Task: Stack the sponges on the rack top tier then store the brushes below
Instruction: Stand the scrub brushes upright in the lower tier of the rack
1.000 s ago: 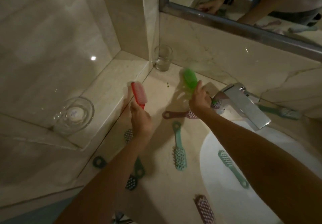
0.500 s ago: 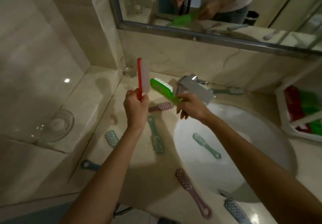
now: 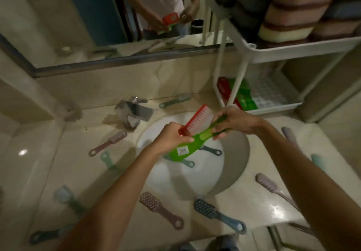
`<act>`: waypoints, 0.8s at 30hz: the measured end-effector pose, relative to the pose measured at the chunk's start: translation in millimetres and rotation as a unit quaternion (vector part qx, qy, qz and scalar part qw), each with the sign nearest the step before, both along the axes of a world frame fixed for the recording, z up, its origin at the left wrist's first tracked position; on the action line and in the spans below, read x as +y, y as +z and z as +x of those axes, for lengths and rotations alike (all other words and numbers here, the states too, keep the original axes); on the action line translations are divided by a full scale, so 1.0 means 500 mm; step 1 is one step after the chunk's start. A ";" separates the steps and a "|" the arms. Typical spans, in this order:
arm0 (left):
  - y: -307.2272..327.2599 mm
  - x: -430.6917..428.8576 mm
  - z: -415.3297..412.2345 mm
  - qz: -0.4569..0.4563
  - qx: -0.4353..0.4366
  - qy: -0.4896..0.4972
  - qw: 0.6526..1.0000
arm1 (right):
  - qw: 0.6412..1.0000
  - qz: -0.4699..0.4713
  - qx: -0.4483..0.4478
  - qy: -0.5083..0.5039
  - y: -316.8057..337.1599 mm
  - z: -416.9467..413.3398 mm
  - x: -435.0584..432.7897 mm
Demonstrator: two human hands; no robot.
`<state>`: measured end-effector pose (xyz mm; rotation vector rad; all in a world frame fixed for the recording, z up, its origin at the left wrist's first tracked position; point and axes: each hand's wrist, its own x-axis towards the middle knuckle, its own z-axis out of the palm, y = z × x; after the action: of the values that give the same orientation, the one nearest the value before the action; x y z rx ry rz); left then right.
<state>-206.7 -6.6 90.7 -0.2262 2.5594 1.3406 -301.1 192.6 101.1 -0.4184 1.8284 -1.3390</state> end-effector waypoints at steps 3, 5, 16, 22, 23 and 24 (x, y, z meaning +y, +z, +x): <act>-0.001 0.110 -0.036 0.078 -0.049 -0.022 0.996 | 0.995 -0.067 -0.030 -0.074 -0.002 -0.033 0.110; -0.002 0.186 -0.056 0.195 -0.098 -0.020 0.976 | 0.987 -0.107 -0.047 -0.112 0.000 -0.055 0.183; -0.067 0.501 -0.191 0.257 -0.031 0.182 0.949 | 0.989 -0.022 -0.018 -0.143 -0.050 -0.097 0.421; -0.076 0.503 -0.227 0.261 -0.005 0.221 0.940 | 0.986 -0.016 -0.029 -0.163 -0.079 -0.114 0.409; -0.075 0.497 -0.232 0.270 -0.003 0.224 0.937 | 0.985 -0.019 -0.029 -0.167 -0.082 -0.122 0.401; -0.074 0.487 -0.236 0.278 0.000 0.230 0.933 | 0.983 -0.030 -0.035 -0.178 -0.083 -0.132 0.393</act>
<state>-324.9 237.1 53.6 -0.7408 2.0735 2.1591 -366.9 388.9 59.4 -0.0721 1.8665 -1.6297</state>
